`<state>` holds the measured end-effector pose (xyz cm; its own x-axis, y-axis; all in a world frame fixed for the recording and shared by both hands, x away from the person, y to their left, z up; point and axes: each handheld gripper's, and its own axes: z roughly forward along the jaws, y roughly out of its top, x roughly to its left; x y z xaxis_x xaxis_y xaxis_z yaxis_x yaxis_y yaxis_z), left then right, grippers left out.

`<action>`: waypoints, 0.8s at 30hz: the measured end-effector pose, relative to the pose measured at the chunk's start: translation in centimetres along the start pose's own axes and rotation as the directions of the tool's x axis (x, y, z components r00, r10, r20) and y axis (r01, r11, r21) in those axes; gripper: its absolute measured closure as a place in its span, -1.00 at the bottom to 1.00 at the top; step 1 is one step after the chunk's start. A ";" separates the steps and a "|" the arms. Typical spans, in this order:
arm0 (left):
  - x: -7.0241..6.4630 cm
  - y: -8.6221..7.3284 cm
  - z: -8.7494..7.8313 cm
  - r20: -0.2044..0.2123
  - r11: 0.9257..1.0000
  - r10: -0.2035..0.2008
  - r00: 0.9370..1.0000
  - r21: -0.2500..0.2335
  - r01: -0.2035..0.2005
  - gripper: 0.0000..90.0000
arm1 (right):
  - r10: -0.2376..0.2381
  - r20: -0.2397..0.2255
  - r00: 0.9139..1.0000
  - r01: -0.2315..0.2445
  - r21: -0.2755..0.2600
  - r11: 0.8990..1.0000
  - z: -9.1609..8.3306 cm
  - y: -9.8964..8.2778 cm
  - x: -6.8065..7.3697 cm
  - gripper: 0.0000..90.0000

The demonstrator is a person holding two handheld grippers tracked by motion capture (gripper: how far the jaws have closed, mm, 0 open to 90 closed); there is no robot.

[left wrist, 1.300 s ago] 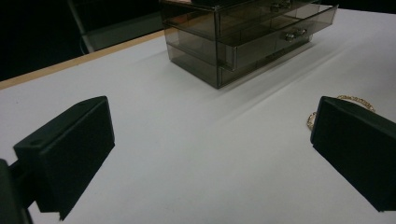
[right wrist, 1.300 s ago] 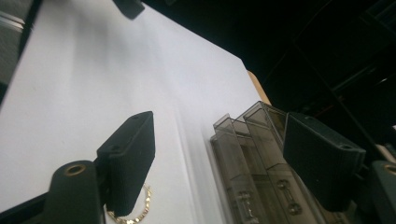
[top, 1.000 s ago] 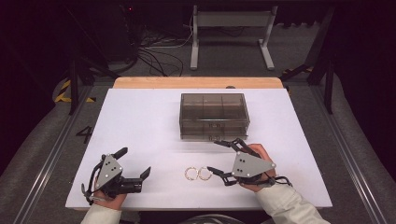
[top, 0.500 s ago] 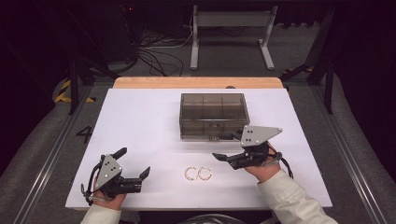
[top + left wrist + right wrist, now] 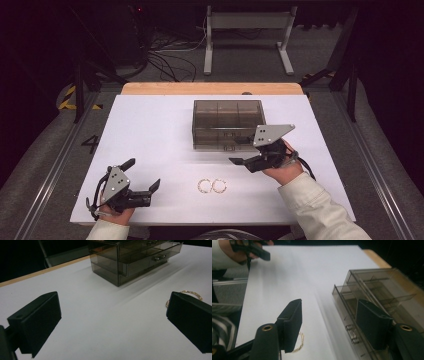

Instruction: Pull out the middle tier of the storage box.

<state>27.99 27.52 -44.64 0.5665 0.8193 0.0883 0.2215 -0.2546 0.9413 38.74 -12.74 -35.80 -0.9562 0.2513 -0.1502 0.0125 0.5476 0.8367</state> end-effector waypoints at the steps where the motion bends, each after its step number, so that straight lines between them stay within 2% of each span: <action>1: 0.0 0.0 0.0 -0.001 1.000 0.001 1.000 0.001 -0.001 -0.99 | -0.004 -0.004 1.000 0.004 0.026 1.000 0.2 0.0 -0.2 -0.14; 2: 0.0 0.0 0.0 0.000 1.000 -0.001 1.000 0.003 0.001 -0.99 | -0.017 0.000 1.000 0.017 0.055 0.998 0.4 0.1 -0.4 -0.11; 7: 0.0 -0.1 -0.2 -0.005 1.000 -0.002 1.000 0.000 0.002 -0.99 | -0.020 -0.004 1.000 0.020 0.094 0.995 0.8 -0.1 -1.1 -0.08; 10: 0.0 -0.1 -0.1 -0.006 1.000 -0.003 1.000 0.003 0.003 -0.99 | -0.024 0.009 1.000 0.022 0.140 0.990 1.3 -0.3 -1.8 -0.07; 15: 0.0 0.0 0.0 -0.002 1.000 -0.001 1.000 0.003 0.001 -0.99 | -0.021 0.014 1.000 0.019 0.176 0.984 2.0 -0.5 -2.5 -0.06; 16: 0.0 0.0 0.0 -0.001 1.000 0.000 1.000 0.003 0.000 -0.99 | -0.029 0.018 0.999 0.025 0.201 0.979 2.4 -0.6 -2.7 -0.05; 17: 0.0 0.0 0.0 0.000 1.000 0.002 1.000 0.005 -0.002 -0.99 | -0.029 0.018 0.999 0.025 0.201 0.979 2.4 -0.6 -2.7 -0.05; 18: 0.0 0.0 0.1 0.001 1.000 0.002 1.000 0.004 -0.002 -0.99 | -0.036 0.020 0.999 0.031 0.226 0.974 2.8 -0.8 -2.9 -0.04; 20: 0.0 0.0 0.2 0.003 1.000 0.005 1.000 0.003 -0.005 -0.99 | -0.043 0.025 0.999 0.036 0.245 0.969 3.2 -1.0 -3.1 -0.02; 22: 0.0 0.0 0.2 0.005 1.000 0.002 1.000 0.002 -0.002 -0.99 | -0.042 0.027 0.999 0.034 0.251 0.967 3.4 -1.0 -3.2 -0.02; 24: 0.0 0.1 0.2 0.007 1.000 0.002 1.000 0.002 -0.002 -0.99 | -0.049 0.033 0.998 0.038 0.283 0.958 4.1 -1.4 -3.5 -0.01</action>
<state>28.17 27.37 -44.66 0.5727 0.8151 0.0877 0.2223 -0.2573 0.9404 43.29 -11.12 -38.65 -0.9454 0.2505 -0.2087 0.0587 0.7604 0.6468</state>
